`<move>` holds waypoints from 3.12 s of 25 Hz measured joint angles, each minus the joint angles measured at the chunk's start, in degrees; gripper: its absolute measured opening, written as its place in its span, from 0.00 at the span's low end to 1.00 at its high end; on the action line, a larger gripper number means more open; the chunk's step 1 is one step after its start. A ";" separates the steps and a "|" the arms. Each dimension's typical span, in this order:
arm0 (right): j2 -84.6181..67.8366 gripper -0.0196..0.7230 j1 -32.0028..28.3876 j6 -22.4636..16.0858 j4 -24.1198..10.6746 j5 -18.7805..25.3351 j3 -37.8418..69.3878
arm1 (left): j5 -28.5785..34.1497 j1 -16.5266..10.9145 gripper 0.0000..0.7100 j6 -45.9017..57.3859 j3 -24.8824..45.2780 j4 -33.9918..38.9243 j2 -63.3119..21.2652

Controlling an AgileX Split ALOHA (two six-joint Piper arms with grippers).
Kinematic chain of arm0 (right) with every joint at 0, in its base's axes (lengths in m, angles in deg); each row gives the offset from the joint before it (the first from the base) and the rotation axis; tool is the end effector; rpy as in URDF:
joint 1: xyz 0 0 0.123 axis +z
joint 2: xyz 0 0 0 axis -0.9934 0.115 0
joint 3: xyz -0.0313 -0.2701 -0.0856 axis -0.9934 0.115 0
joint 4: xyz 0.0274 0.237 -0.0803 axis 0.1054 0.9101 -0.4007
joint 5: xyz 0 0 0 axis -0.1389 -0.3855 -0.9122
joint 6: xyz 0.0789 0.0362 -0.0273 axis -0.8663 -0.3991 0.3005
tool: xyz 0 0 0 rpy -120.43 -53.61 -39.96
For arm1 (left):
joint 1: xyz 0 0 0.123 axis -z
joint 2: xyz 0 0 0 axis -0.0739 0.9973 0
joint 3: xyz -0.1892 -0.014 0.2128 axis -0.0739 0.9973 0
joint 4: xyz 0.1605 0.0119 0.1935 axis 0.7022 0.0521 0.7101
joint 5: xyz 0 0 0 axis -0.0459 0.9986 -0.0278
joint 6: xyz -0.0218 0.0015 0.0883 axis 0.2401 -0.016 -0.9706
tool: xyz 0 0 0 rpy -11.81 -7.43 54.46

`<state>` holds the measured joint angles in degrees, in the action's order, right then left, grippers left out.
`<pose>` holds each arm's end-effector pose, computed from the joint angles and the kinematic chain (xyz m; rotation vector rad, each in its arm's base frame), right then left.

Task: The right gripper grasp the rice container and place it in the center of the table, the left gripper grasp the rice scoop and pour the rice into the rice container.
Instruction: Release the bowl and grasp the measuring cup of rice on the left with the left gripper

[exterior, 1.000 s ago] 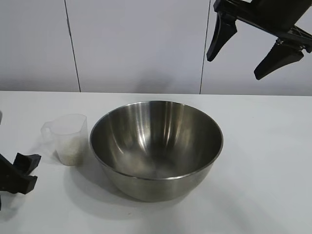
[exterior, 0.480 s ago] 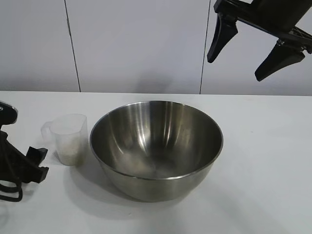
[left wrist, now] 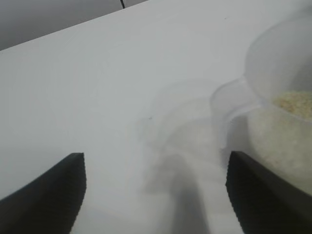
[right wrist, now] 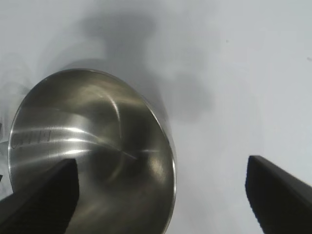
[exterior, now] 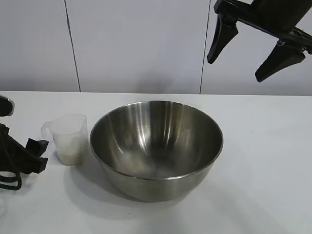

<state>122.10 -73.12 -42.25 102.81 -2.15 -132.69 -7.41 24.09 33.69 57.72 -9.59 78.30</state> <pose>0.3494 0.0864 0.2842 -0.0155 2.7184 0.4600 0.2591 -0.0753 0.0628 0.4387 1.9562 0.1054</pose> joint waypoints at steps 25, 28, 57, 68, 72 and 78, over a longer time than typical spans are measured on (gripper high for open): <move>0.00 0.89 0.00 0.00 0.97 0.24 0.00 | 0.00 0.00 0.80 1.86 -5.60 -0.76 0.11; 0.00 0.89 0.00 0.00 0.96 0.48 0.00 | 0.00 0.00 0.77 2.93 -5.60 -0.76 0.11; 0.00 0.89 0.00 0.00 1.37 1.54 0.00 | 0.05 0.00 0.18 3.52 -6.46 6.32 0.11; 0.00 0.89 0.00 0.06 1.37 1.92 0.00 | 0.05 0.00 0.02 5.68 -6.46 8.11 0.11; 0.00 0.89 0.00 0.06 1.37 2.34 0.00 | 0.05 0.00 0.02 5.94 -6.46 10.50 0.11; 0.00 0.89 0.00 0.06 1.37 2.38 0.00 | 0.05 0.00 0.02 5.94 -6.46 11.04 0.11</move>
<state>122.10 -73.12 -42.19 104.19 0.24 -132.69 -7.36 24.09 39.62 51.26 1.46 78.41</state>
